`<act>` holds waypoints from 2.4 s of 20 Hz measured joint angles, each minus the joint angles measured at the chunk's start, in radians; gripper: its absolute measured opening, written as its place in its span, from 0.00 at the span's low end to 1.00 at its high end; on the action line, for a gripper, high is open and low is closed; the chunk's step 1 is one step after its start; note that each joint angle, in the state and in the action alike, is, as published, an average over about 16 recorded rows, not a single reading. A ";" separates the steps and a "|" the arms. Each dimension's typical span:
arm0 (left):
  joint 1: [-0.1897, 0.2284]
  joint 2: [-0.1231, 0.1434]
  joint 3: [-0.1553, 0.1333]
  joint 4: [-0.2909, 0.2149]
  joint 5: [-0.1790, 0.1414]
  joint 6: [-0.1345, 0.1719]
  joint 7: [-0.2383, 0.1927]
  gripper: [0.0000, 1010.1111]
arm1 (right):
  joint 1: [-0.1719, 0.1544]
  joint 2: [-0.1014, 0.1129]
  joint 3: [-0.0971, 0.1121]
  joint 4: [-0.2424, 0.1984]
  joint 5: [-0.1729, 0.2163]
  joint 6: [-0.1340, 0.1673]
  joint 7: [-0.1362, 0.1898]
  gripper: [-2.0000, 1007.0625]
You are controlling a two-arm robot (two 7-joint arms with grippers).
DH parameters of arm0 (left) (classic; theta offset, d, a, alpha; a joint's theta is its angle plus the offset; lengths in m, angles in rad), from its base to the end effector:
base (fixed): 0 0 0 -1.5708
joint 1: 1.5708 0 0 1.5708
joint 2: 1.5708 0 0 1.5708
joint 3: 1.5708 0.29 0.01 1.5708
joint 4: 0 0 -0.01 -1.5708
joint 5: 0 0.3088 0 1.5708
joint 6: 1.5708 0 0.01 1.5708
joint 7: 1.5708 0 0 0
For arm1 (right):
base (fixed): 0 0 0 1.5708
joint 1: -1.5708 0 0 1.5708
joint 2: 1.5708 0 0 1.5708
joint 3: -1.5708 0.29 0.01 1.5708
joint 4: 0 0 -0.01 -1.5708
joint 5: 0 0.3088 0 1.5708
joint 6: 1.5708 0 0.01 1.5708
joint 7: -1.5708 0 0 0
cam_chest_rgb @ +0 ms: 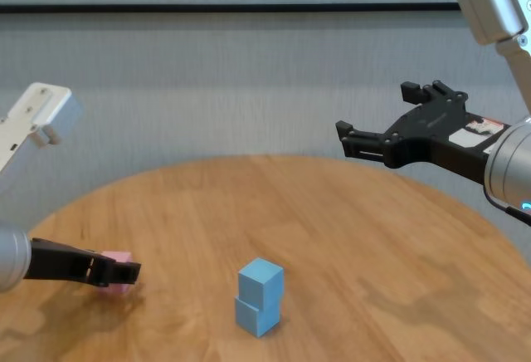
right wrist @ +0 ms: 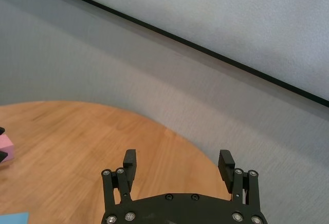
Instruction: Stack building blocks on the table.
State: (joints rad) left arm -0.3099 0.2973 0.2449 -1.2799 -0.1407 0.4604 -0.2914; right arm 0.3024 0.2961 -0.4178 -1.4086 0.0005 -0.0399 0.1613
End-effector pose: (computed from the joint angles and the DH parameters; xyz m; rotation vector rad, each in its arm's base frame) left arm 0.4085 0.0432 -0.2890 0.5139 0.2588 1.1555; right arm 0.3932 0.0230 -0.2690 -0.2185 -0.3423 -1.0472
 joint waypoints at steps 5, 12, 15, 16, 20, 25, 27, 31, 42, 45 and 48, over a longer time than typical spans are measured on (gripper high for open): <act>0.001 0.000 0.000 -0.002 -0.001 0.000 0.001 0.62 | 0.000 0.000 0.000 0.000 0.000 0.000 0.000 1.00; 0.002 0.001 -0.001 -0.003 -0.001 0.000 0.001 0.45 | 0.000 0.000 0.000 0.000 0.000 0.000 0.000 1.00; 0.004 0.003 0.001 -0.009 0.001 -0.002 -0.001 0.41 | 0.000 0.000 0.000 0.000 0.000 0.000 0.000 1.00; 0.005 0.005 0.002 -0.012 0.002 -0.003 -0.003 0.40 | 0.000 0.000 0.000 0.000 0.000 0.000 0.000 1.00; 0.012 0.015 0.007 -0.036 0.009 -0.009 -0.015 0.39 | 0.000 0.000 0.000 0.000 0.000 0.000 0.000 1.00; 0.022 0.040 0.022 -0.088 0.017 -0.016 -0.051 0.39 | 0.000 0.000 0.000 0.000 0.000 0.000 0.000 1.00; 0.026 0.055 0.033 -0.116 0.020 -0.019 -0.073 0.39 | 0.000 0.000 0.000 0.000 0.000 0.000 0.000 1.00; 0.033 0.087 0.057 -0.179 0.020 -0.021 -0.117 0.39 | 0.000 0.000 0.000 0.000 0.000 0.000 0.000 1.00; 0.003 0.163 0.148 -0.324 0.003 0.006 -0.246 0.39 | 0.000 0.000 0.000 0.000 0.000 0.000 0.000 1.00; -0.015 0.174 0.172 -0.344 -0.003 0.017 -0.275 0.39 | 0.000 0.000 0.000 0.000 0.000 0.000 0.000 1.00; -0.036 0.183 0.197 -0.354 -0.010 0.029 -0.304 0.39 | 0.000 0.000 0.000 0.000 0.000 0.000 0.000 1.00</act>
State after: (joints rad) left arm -0.3461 0.4804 0.4418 -1.6334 -0.1510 0.4895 -0.5953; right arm 0.3024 0.2962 -0.4178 -1.4086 0.0005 -0.0398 0.1613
